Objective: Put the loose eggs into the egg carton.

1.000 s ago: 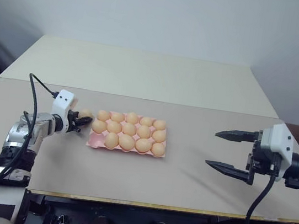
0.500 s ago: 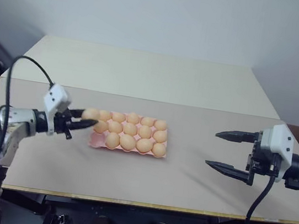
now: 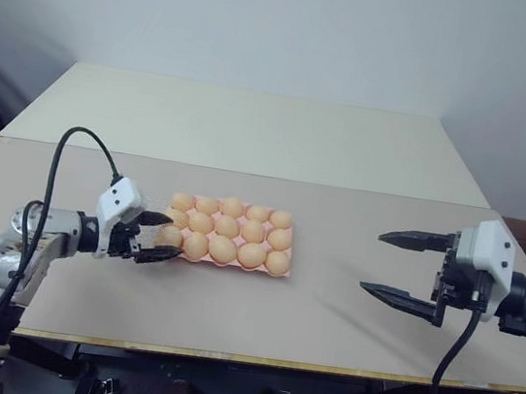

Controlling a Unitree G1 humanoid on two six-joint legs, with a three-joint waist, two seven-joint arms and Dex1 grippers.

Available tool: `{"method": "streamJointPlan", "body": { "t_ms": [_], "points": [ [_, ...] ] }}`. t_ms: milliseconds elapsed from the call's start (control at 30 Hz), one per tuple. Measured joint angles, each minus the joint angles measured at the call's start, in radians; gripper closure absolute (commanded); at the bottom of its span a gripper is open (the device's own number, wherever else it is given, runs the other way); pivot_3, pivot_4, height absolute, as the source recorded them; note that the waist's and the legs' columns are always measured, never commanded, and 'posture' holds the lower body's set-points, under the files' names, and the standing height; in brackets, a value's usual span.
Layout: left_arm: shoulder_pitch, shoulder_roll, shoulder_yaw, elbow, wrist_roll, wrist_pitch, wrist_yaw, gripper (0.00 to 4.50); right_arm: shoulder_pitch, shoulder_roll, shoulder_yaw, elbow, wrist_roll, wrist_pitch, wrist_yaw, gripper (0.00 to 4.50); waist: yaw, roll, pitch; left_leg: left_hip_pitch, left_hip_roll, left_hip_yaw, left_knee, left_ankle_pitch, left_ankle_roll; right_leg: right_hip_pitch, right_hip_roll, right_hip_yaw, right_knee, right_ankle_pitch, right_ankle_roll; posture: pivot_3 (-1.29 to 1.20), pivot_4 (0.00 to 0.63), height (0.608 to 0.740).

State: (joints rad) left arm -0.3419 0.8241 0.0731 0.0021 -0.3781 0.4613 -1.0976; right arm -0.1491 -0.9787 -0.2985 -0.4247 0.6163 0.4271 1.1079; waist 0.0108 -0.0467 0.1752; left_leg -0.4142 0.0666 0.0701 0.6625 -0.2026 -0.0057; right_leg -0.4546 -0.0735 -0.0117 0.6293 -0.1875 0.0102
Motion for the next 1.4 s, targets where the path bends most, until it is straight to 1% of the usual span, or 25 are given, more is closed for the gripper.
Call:
{"method": "streamJointPlan", "body": {
  "t_ms": [167,267,433,600,733,833,933,1167,1400],
  "points": [
    [0.007,0.032,0.110,-0.004,-0.054,0.001,-0.007,0.02,0.001,0.000,0.000,-0.002,0.008,0.000,-0.001,0.00,-0.002,0.000,0.000,0.000,0.000,0.000,0.000,0.000,0.000,0.000,0.000,0.000,0.000,0.000,0.000,0.00,0.150,0.740],
    [0.047,0.094,0.197,-0.020,-0.097,0.007,-0.030,0.02,-0.001,0.000,0.000,0.003,0.009,0.000,0.000,0.00,-0.005,0.000,0.000,0.000,0.000,0.000,0.000,0.000,0.000,0.000,0.000,0.000,0.000,0.000,0.000,0.00,0.150,0.740],
    [0.192,0.173,0.380,-0.123,-0.181,0.068,-0.080,0.02,-0.011,0.000,0.005,0.023,0.008,-0.001,0.007,0.00,-0.007,0.000,0.000,0.000,0.000,0.000,0.000,0.000,0.000,0.000,-0.001,0.000,0.000,-0.003,-0.005,0.00,0.150,0.740],
    [0.301,0.179,0.504,-0.204,-0.229,0.089,-0.094,0.02,-0.023,0.000,0.007,0.056,0.004,-0.005,0.029,0.00,-0.001,0.000,0.000,0.001,0.000,0.000,0.000,0.000,0.000,0.000,-0.001,-0.001,0.000,-0.004,-0.006,0.00,0.150,0.740],
    [0.387,0.167,0.568,-0.291,-0.279,0.131,-0.090,0.02,-0.025,0.000,0.012,0.076,-0.005,-0.009,0.044,0.00,0.000,0.000,0.000,0.000,0.001,0.001,0.000,0.000,0.000,-0.001,-0.001,0.000,-0.001,-0.004,-0.006,0.00,0.150,0.740],
    [0.481,0.155,0.649,-0.369,-0.315,0.170,-0.091,0.02,-0.026,0.000,0.018,0.097,-0.007,-0.009,0.050,0.00,-0.005,0.000,0.000,0.000,0.001,0.001,0.000,0.000,0.000,-0.001,-0.001,0.000,-0.001,-0.004,-0.006,0.00,0.150,0.740],
    [0.535,0.143,0.720,-0.420,-0.332,0.189,-0.073,0.02,-0.045,0.000,0.036,0.123,-0.014,-0.010,0.061,0.00,-0.005,0.000,0.000,0.002,0.001,0.001,0.000,0.000,0.000,0.000,-0.001,0.000,0.000,-0.004,-0.006,0.00,0.150,0.740],
    [0.578,0.120,0.752,-0.471,-0.363,0.201,-0.027,0.02,-0.121,0.000,0.086,0.178,-0.031,-0.019,0.089,0.00,-0.004,0.000,0.000,0.002,0.001,0.001,0.000,0.000,0.000,0.000,-0.001,0.000,-0.001,-0.004,-0.006,0.00,0.150,0.740],
    [0.593,0.120,0.768,-0.477,-0.375,0.202,-0.008,0.02,-0.127,0.011,0.094,0.195,-0.043,-0.025,0.095,0.00,-0.001,0.000,0.000,0.001,0.001,0.002,0.000,0.000,0.000,-0.001,-0.001,0.000,0.000,-0.004,-0.006,0.00,0.150,0.740]
  ]
}}
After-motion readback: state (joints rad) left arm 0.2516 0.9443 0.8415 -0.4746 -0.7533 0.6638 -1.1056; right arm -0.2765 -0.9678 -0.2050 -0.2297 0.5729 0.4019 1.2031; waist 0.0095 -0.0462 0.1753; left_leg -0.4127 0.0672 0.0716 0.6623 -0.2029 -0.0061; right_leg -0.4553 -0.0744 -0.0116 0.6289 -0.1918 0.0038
